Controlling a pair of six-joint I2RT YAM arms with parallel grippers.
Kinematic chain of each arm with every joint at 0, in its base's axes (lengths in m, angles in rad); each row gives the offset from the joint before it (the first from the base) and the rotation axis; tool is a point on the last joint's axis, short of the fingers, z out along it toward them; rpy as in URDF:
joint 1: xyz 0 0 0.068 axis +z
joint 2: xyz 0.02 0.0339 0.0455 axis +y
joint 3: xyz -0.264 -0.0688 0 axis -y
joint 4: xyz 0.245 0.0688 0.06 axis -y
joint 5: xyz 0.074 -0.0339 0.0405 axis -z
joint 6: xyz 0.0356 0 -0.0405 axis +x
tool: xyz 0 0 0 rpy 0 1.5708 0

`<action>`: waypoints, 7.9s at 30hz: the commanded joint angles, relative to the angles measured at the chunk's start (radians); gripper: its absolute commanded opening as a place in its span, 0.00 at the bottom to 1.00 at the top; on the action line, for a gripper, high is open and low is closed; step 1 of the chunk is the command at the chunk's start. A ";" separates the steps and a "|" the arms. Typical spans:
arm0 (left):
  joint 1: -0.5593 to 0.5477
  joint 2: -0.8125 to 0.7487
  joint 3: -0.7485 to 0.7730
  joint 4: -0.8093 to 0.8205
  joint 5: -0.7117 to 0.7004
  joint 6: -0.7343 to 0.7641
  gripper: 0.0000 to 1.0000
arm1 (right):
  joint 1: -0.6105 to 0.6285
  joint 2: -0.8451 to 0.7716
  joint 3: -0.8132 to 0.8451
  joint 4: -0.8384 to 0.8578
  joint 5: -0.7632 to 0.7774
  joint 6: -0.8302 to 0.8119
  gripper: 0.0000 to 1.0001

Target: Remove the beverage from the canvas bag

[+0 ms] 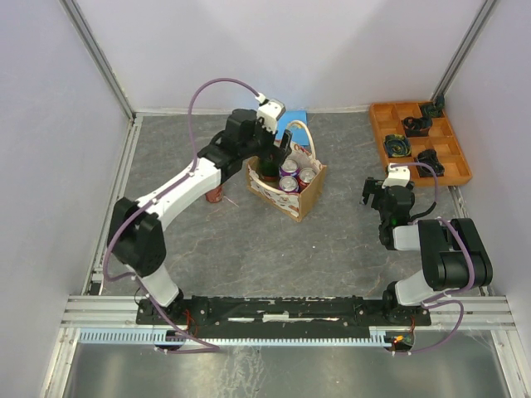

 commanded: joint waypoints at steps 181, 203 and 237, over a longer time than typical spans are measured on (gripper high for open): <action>0.058 -0.048 -0.210 -0.348 -0.115 -0.197 0.99 | -0.001 -0.004 0.022 0.033 -0.004 -0.011 0.99; 0.057 -0.169 0.174 -0.315 -0.063 0.027 0.54 | 0.000 -0.003 0.021 0.033 -0.004 -0.010 0.99; -0.016 0.339 0.321 -0.142 0.682 0.580 0.87 | 0.000 -0.004 0.022 0.034 -0.004 -0.011 0.99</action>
